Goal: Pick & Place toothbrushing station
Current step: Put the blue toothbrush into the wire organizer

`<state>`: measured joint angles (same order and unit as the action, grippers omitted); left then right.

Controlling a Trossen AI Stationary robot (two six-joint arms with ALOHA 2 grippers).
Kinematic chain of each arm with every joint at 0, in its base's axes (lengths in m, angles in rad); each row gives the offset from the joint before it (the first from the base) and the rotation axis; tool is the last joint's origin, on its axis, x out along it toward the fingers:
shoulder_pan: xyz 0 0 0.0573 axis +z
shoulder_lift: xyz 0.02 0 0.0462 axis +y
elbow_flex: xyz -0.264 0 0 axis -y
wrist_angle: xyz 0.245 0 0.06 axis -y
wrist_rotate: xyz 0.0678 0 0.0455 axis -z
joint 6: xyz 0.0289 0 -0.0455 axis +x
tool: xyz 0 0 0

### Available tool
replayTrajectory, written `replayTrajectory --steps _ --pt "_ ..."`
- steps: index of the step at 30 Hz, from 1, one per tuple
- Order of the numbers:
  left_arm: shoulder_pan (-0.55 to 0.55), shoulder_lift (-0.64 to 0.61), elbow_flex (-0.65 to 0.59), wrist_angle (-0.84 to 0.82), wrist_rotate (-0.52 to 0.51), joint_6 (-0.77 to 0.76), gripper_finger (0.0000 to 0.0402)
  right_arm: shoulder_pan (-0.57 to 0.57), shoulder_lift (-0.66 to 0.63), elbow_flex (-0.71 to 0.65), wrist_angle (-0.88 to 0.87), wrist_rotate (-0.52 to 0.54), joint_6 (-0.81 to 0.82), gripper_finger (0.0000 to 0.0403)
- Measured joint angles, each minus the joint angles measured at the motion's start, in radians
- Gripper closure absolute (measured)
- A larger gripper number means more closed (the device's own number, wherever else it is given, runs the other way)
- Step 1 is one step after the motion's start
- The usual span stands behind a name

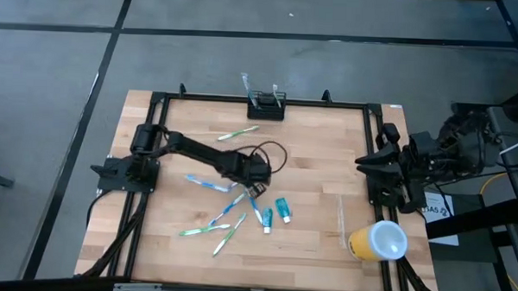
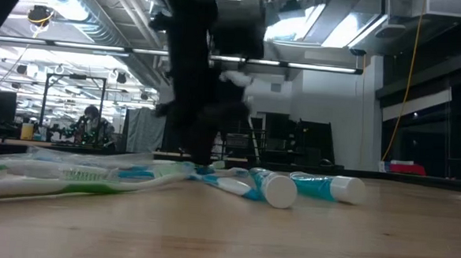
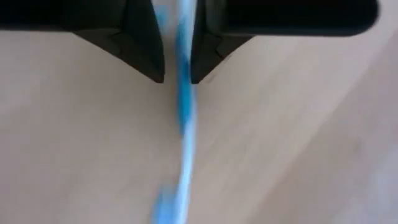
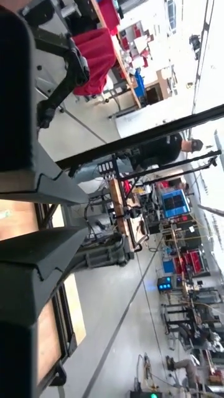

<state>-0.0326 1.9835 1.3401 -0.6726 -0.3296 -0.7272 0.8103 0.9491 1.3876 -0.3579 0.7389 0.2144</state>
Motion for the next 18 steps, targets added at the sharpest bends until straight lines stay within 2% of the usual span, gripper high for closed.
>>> replayTrajectory --steps 4,9,13,18 --pt "0.034 -0.006 0.003 0.097 -0.034 0.052 0.0274 0.013 0.001 0.0 0.037 0.014 -0.037 0.0333" --pt "0.099 -0.001 0.005 0.143 0.031 0.09 0.0229 0.015 0.001 0.0 0.077 0.014 -0.068 0.0333" --pt "0.139 0.01 0.004 0.163 0.052 0.178 0.0221 0.015 0.001 0.0 0.083 0.014 -0.085 0.0333" --pt "0.166 0.026 0.005 0.2 0.143 0.229 0.0233 0.015 0.001 0.0 0.102 0.014 -0.096 0.0333"
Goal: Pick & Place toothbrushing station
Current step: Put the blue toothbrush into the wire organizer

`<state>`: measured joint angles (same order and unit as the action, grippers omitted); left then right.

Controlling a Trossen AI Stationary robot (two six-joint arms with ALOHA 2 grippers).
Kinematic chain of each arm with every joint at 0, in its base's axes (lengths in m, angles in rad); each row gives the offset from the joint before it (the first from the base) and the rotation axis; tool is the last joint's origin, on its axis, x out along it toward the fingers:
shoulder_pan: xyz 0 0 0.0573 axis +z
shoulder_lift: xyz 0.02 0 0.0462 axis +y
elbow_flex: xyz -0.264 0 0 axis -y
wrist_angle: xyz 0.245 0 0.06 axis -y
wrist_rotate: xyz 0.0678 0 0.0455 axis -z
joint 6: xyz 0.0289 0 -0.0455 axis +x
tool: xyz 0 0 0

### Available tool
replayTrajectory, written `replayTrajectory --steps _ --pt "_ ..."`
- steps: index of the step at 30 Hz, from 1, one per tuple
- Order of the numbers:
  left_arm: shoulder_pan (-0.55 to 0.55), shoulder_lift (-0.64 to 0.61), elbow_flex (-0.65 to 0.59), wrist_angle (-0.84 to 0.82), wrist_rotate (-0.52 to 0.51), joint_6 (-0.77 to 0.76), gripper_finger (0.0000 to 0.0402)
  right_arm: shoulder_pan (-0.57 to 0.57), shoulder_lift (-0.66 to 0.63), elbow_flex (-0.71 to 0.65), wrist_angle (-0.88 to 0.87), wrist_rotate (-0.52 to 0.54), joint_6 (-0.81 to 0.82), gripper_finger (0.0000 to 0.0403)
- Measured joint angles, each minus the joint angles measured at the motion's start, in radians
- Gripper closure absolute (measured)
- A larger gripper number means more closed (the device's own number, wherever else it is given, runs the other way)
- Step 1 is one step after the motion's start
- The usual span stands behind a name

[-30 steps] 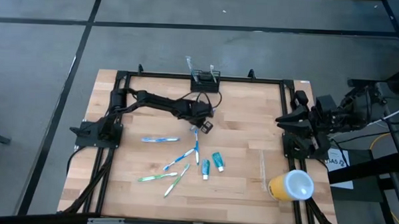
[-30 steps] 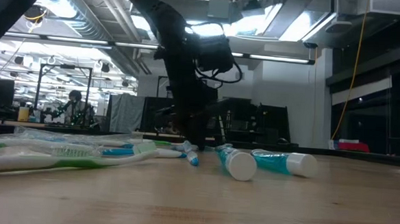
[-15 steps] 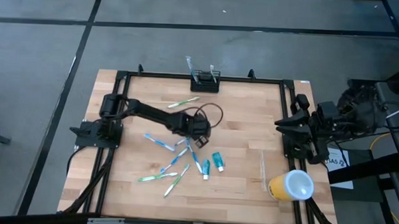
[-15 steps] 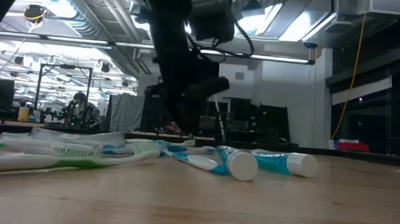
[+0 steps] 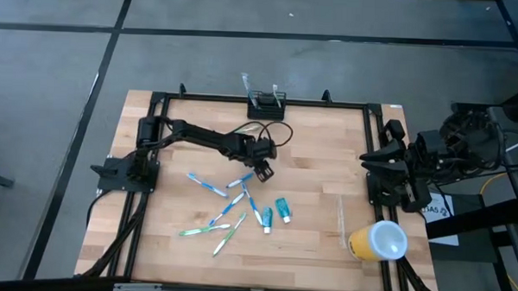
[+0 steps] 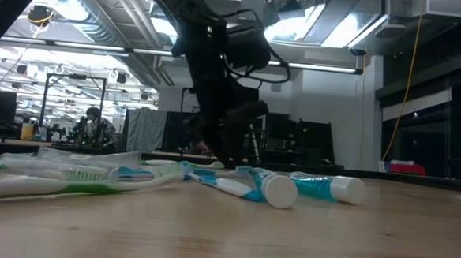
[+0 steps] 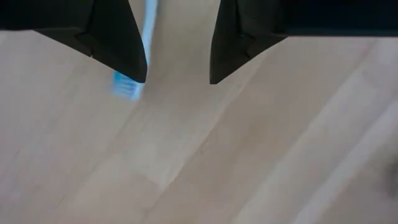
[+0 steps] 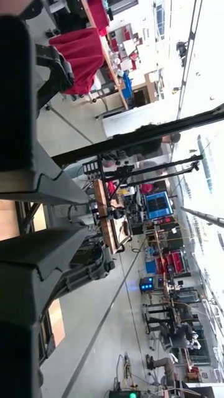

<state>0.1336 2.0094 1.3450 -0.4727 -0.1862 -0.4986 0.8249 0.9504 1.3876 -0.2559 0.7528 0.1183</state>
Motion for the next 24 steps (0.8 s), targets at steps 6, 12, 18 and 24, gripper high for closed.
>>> replayTrajectory --steps 6,12,18,24 --pt "0.008 -0.001 0.001 0.023 0.044 0.023 0.0239 0.0 0.0 0.0 0.034 0.0 -0.033 0.0333" --pt "-0.007 -0.002 0.001 0.02 0.076 0.044 0.0236 0.0 0.0 0.0 0.054 0.006 -0.06 0.0333" --pt "-0.028 -0.002 0.001 0.01 0.103 0.049 0.0239 0.0 0.005 0.0 0.054 0.018 -0.071 0.0333" --pt "-0.051 -0.003 0.001 -0.001 0.101 0.053 0.0239 0.0 0.009 0.0 0.054 0.021 -0.074 0.0333"
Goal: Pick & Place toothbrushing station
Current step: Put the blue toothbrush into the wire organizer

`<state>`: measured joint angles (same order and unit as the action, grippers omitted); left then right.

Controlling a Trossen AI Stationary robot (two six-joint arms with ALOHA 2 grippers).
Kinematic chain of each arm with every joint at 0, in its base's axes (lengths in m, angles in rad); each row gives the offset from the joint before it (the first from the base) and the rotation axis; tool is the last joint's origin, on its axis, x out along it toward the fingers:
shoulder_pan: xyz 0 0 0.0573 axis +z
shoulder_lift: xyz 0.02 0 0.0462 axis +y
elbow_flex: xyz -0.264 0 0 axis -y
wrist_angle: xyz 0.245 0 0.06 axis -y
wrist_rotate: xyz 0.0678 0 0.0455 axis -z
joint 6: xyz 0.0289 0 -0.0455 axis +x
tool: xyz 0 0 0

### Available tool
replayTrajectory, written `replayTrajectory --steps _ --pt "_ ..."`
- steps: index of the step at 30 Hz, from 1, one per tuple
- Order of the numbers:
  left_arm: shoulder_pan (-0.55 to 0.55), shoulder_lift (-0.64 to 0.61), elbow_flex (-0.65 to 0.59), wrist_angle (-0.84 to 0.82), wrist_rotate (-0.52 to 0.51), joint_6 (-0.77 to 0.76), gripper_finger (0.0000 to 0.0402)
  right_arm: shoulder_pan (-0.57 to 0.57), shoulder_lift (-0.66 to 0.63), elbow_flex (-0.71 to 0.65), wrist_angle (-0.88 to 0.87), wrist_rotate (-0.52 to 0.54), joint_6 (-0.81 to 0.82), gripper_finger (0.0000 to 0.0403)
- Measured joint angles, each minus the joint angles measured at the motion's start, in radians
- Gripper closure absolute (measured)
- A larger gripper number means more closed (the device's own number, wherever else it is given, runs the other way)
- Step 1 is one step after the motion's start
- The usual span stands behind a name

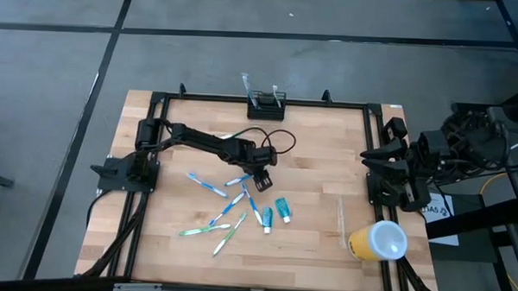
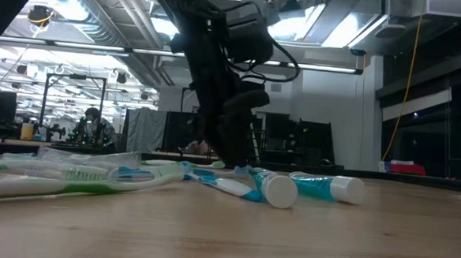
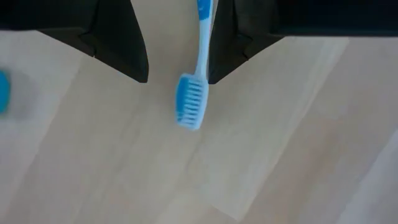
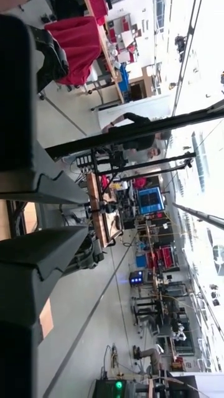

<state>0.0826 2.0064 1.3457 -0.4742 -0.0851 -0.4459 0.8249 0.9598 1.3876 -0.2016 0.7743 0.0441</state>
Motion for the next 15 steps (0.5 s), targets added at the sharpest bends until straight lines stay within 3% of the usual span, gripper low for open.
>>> replayTrajectory --steps 5,15 --pt "0.014 -0.001 0.001 0.016 -0.033 0.004 0.0241 0.0 0.001 0.0 0.0 0.004 0.0 0.0333" --pt "0.055 -0.001 0.002 0.046 0.009 0.013 0.0269 0.0 0.001 0.0 0.0 0.015 0.0 0.0333"
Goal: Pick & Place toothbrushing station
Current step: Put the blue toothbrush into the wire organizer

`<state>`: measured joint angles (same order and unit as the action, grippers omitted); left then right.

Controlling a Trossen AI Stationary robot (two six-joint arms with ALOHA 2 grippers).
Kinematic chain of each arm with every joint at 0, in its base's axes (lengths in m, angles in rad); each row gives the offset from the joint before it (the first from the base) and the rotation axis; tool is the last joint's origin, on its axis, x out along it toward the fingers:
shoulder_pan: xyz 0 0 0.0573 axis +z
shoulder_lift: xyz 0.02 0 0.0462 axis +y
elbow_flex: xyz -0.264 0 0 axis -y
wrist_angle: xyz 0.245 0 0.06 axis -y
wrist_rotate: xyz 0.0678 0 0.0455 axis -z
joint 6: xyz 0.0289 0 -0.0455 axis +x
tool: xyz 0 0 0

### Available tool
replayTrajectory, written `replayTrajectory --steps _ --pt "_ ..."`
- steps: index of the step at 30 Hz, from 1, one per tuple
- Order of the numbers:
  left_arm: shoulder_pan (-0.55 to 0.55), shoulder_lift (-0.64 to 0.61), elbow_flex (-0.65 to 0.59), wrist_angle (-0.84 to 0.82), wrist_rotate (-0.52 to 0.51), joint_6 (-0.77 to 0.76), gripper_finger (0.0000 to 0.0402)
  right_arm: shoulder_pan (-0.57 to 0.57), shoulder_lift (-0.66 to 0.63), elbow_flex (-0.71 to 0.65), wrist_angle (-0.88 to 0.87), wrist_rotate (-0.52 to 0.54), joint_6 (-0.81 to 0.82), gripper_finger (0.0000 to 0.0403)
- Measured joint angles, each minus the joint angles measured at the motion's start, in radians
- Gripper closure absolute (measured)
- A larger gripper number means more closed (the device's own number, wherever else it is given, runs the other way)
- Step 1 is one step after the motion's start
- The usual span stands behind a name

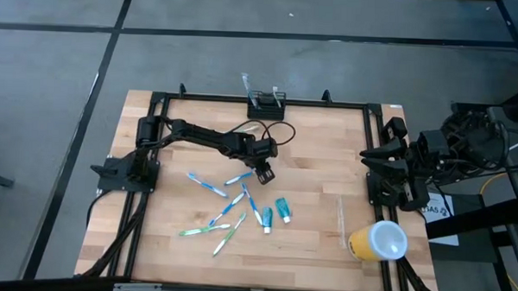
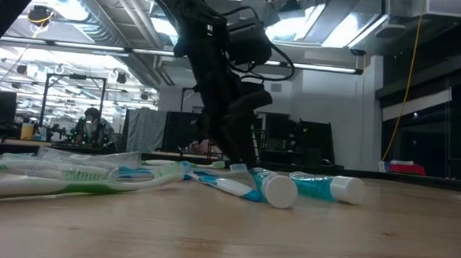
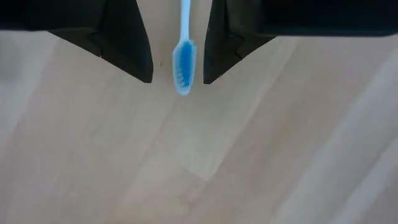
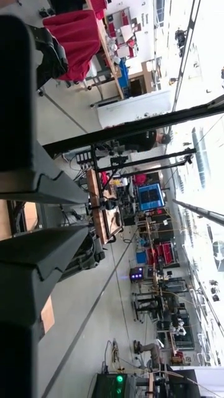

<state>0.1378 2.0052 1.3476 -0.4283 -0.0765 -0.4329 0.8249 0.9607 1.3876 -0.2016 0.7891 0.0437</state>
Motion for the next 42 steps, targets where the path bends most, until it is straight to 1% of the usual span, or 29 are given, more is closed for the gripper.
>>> replayTrajectory --steps 6,12,17,19,23,24,32,36,39,42 --pt "0.002 0.0 0.0 -0.009 0.002 0.01 0.0288 0.0 0.0 0.0 0.0 0.0 0.0 0.0333" --pt "0.001 0.03 0.0 -0.008 0.034 0.01 0.0287 0.0 0.0 0.0 0.0 0.0 0.0 0.0333" --pt "0.002 0.047 0.0 0.003 0.034 0.002 0.0293 0.0 0.0 0.0 0.008 0.0 0.0 0.0333" --pt "0.002 0.05 0.001 0.003 0.028 -0.01 0.0309 0.0 0.0 0.0 0.008 0.0 0.0 0.0333" --pt "0.009 0.05 0.002 0.008 0.034 -0.02 0.0376 0.0 0.0 0.0 0.01 0.0 0.004 0.0333" --pt "0.009 0.051 0.002 0.015 0.034 -0.026 0.0384 0.0 0.0 0.0 0.01 0.0 0.004 0.0333" --pt "0.026 0.044 0.001 0.026 0.044 -0.035 0.0388 0.0 0.0 0.0 0.01 0.0 0.009 0.0333" --pt "0.032 0.012 0.0 0.084 0.04 -0.049 0.0388 0.0 0.0 0.0 0.011 0.0 0.009 0.0333" --pt "0.04 -0.055 0.001 0.145 -0.012 -0.059 0.0388 0.0 0.002 0.0 0.015 0.0 0.01 0.0333" --pt "0.062 -0.138 0.001 0.177 -0.113 -0.054 0.0388 0.0 0.007 0.0 0.015 -0.002 0.016 0.0333"
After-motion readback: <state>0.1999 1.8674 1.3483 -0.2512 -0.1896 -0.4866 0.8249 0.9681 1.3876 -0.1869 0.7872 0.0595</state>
